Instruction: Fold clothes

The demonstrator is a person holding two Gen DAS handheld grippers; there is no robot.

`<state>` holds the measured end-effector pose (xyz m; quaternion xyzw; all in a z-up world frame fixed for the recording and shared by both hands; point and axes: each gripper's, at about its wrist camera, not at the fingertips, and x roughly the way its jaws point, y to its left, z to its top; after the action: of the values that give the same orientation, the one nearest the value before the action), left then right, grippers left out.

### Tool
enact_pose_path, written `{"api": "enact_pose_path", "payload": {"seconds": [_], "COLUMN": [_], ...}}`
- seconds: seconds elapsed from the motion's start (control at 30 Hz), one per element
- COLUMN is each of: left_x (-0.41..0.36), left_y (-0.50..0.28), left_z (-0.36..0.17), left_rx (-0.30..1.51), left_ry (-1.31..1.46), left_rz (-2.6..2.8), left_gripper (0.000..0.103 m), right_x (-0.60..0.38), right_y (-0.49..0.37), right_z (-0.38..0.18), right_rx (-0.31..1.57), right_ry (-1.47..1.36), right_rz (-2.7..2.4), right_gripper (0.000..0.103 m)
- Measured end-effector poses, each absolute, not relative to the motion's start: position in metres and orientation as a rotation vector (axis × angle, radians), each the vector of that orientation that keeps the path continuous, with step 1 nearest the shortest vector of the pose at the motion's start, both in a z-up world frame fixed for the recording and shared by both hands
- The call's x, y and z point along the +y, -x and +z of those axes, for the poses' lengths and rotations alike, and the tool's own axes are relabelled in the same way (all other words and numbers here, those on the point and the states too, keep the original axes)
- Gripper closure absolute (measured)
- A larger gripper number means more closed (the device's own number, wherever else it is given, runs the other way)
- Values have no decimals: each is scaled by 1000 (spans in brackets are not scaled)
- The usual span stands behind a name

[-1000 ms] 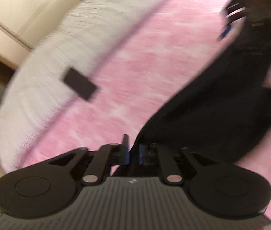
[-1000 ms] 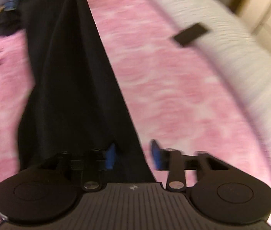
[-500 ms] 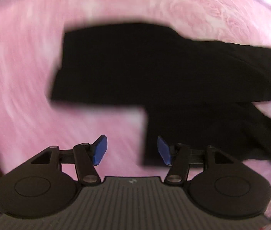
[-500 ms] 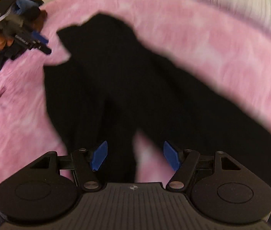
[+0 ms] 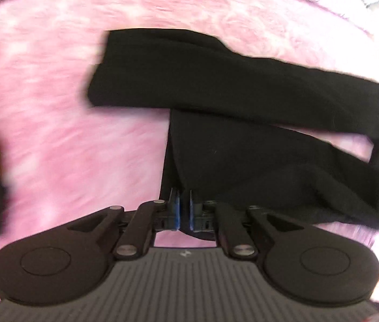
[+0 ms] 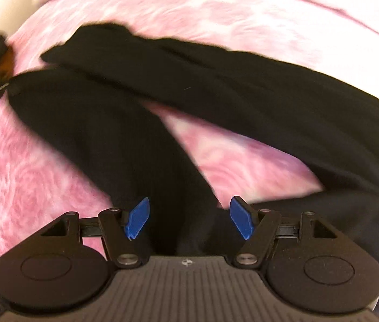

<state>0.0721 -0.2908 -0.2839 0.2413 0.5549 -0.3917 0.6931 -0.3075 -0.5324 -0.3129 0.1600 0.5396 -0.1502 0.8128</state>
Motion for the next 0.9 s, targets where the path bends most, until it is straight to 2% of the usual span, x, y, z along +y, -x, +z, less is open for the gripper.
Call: {"api": "enact_pose_path", "payload": {"seconds": [0.1,0.17,0.3,0.43,0.47,0.57,0.73,0.9], "left_x": [-241,-220,-199,-212,-215,-252,-346,-453], "left_y": [-68,-62,-49,-52,-56,-40,41,153], "left_z": [-274,-286,-309,-286,-284,-275,-272,-277], "left_rx": [1287,1333,1377,1277,1246,1123,927,827], "left_ry": [-587,-660,-831,-811,-796,-781,-870,-917], "left_rz": [-778,-722,-656,-690,-713,-836,-1105,-1355], "left_gripper": [99,103,103,101,97,87,76,73], "right_x": [-530,-526,-521,-535,-541,-565,-619,-692], "right_y": [333,345,369,409,421,460,530,608], "right_z": [-299,-300,-312,-319,-319,-320,-315,-321], "right_rx": [1099,1093,1116,1111,1105,1070,969,836], "right_ry": [-425,-467,-533,-593,-614,-675,-757,-815], "right_rz": [-415,-445,-509,-635,-677,-801,-977,-1101], "right_gripper": [31,30,30,30,30,30,30,22]}}
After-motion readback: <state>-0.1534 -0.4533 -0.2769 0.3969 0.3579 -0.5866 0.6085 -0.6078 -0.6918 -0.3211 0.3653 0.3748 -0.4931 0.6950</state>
